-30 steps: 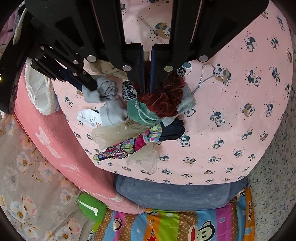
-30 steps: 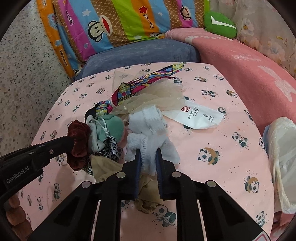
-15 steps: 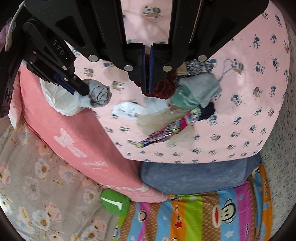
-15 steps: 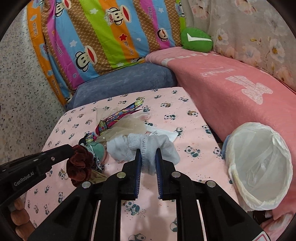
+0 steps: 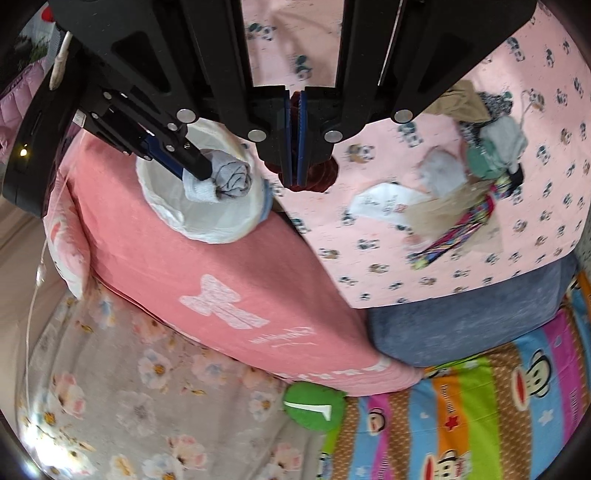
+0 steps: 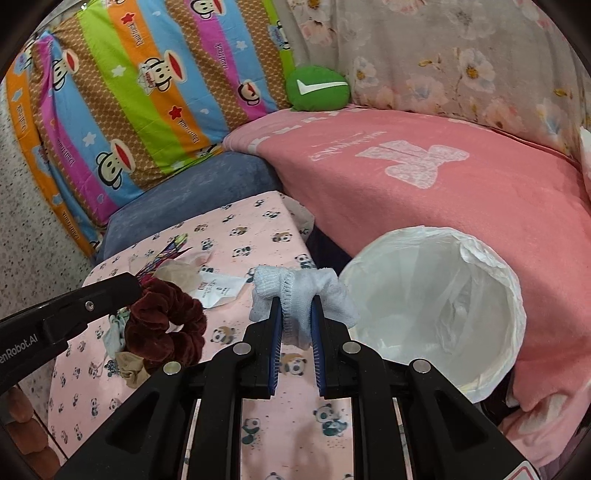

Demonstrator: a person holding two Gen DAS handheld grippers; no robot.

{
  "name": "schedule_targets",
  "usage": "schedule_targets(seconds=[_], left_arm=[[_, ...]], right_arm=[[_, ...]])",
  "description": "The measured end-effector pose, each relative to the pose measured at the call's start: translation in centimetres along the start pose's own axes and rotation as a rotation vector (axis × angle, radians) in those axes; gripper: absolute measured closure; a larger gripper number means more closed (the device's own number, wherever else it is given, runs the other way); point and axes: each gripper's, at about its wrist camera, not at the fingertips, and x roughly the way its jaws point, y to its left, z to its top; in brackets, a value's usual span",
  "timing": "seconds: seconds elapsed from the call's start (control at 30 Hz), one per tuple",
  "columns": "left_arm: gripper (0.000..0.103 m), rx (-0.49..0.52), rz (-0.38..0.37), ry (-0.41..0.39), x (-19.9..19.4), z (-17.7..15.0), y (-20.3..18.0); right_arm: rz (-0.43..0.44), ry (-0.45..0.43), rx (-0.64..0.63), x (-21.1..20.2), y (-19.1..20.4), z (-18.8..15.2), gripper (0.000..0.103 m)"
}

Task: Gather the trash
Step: 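Carry the scrunchie and sock over the white bin and open both tools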

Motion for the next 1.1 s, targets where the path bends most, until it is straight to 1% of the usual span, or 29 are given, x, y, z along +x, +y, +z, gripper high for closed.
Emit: schedule_targets(seconds=[0.3, 0.53, 0.6, 0.67, 0.7, 0.73, 0.77, 0.8, 0.83, 0.87, 0.9, 1.0, 1.07, 1.1], left_arm=[[0.101, 0.070, -0.114, 0.037, 4.0, 2.0, -6.4], [0.101, 0.114, -0.152, 0.065, 6.7, 2.7, -9.8], [0.101, 0.118, -0.166, 0.074, 7.4, 2.9, -10.4], [0.101, 0.123, -0.176, 0.076, 8.1, 3.1, -11.0], [0.099, 0.126, -0.176, 0.072, 8.3, 3.3, -11.2], [0.096, 0.128, -0.169, 0.069, 8.4, 3.4, -11.3], [0.085, 0.128, -0.163, 0.067, 8.5, 3.5, -11.4], [0.073, 0.123, -0.155, 0.063, 8.6, 3.5, -11.3], [0.068, 0.119, -0.147, 0.058, 8.6, 3.7, -11.3], [0.063, 0.117, -0.138, 0.050, 8.5, 3.7, -11.1], [0.060, 0.118, -0.126, 0.043, 8.4, 3.6, -10.9], [0.059, 0.112, -0.091, 0.039, 8.2, 3.5, -9.9], [0.059, 0.097, -0.076, 0.041, 8.1, 3.5, -9.2], [0.059, 0.086, -0.070, 0.043, 8.0, 3.4, -8.7]], right_arm=[[-0.087, -0.014, 0.111, 0.0, -6.7, 0.4, 0.089], [-0.130, -0.002, 0.172, 0.7, -10.3, 0.1, 0.088], [-0.138, -0.002, 0.185, 1.0, -11.1, 0.1, 0.087], [-0.141, -0.001, 0.195, 1.3, -11.6, 0.2, 0.082], [-0.143, -0.003, 0.199, 1.4, -11.9, 0.3, 0.082], [-0.148, -0.004, 0.203, 1.5, -12.1, 0.4, 0.078], [-0.152, -0.007, 0.206, 1.5, -12.1, 0.5, 0.072], [-0.156, -0.010, 0.207, 1.5, -12.1, 0.4, 0.069], [-0.158, -0.014, 0.206, 1.4, -12.2, 0.4, 0.064], [-0.160, -0.016, 0.203, 1.4, -12.2, 0.5, 0.062], [-0.162, -0.016, 0.198, 1.4, -12.0, 0.4, 0.062], [-0.163, -0.010, 0.192, 1.5, -11.8, 0.4, 0.061], [-0.161, -0.010, 0.191, 1.4, -11.6, 0.3, 0.056], [-0.161, -0.011, 0.189, 1.3, -11.4, 0.3, 0.055]])
